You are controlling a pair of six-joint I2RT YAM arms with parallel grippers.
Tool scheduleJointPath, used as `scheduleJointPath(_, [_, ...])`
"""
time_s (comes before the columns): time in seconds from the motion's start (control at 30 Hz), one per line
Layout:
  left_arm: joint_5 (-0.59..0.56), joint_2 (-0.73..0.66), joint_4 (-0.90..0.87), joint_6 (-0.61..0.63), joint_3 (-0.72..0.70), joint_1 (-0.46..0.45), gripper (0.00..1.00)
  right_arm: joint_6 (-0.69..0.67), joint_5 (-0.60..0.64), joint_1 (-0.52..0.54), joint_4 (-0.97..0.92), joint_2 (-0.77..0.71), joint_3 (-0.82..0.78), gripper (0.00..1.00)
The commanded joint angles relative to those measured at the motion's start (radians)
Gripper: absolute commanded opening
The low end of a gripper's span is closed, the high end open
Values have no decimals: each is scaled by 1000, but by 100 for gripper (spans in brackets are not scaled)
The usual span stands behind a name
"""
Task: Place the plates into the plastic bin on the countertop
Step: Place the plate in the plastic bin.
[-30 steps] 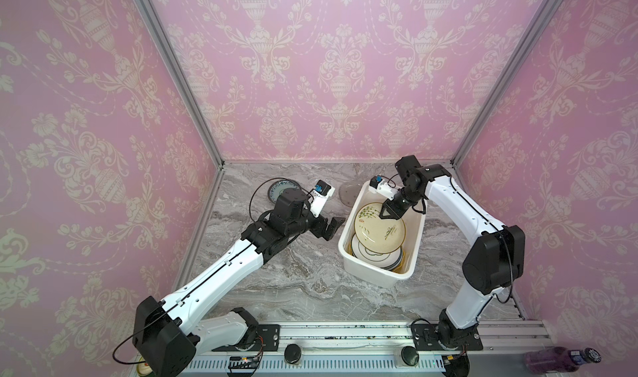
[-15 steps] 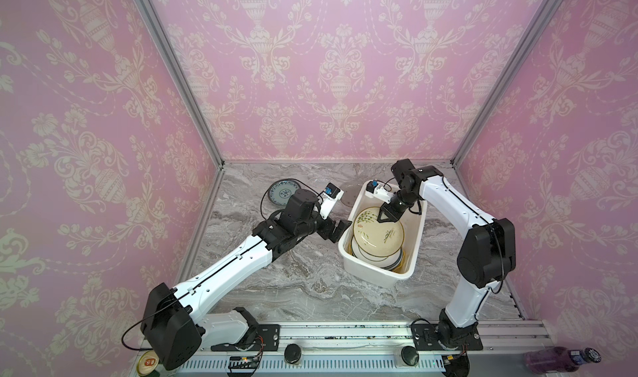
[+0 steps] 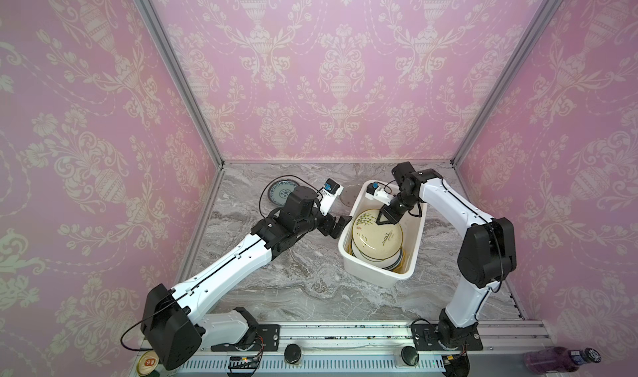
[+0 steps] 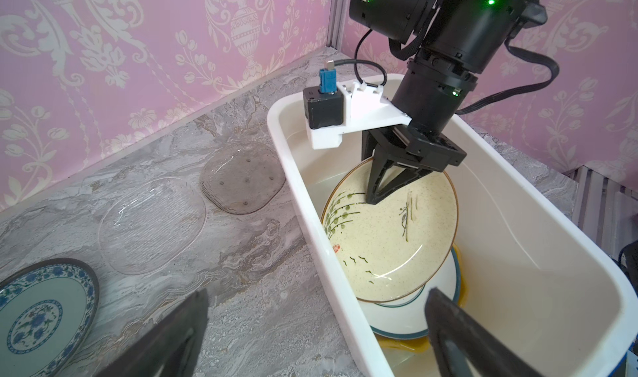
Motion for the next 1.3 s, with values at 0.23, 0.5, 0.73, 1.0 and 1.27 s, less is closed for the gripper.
scheduleJointPath(0.23, [-24,16,-31,6,37,-19,99,19,-19,3,75,31,-55,21])
scheduleJointPath(0.5, [-32,27,-36,3,49,-25,99,1,-19,3,93,32,-99,22])
scheduleJointPath(0.73, [-34,39,-50,5,65,-28,99,-6,8,3,104,36,-126,23])
scheduleJointPath(1.0, [-37,47,-59,7,74,-30,99,4,45,4,120,50,-120,26])
scheduleJointPath(1.27, [-37,53,-69,12,77,-31,99,27,94,3,118,72,-97,30])
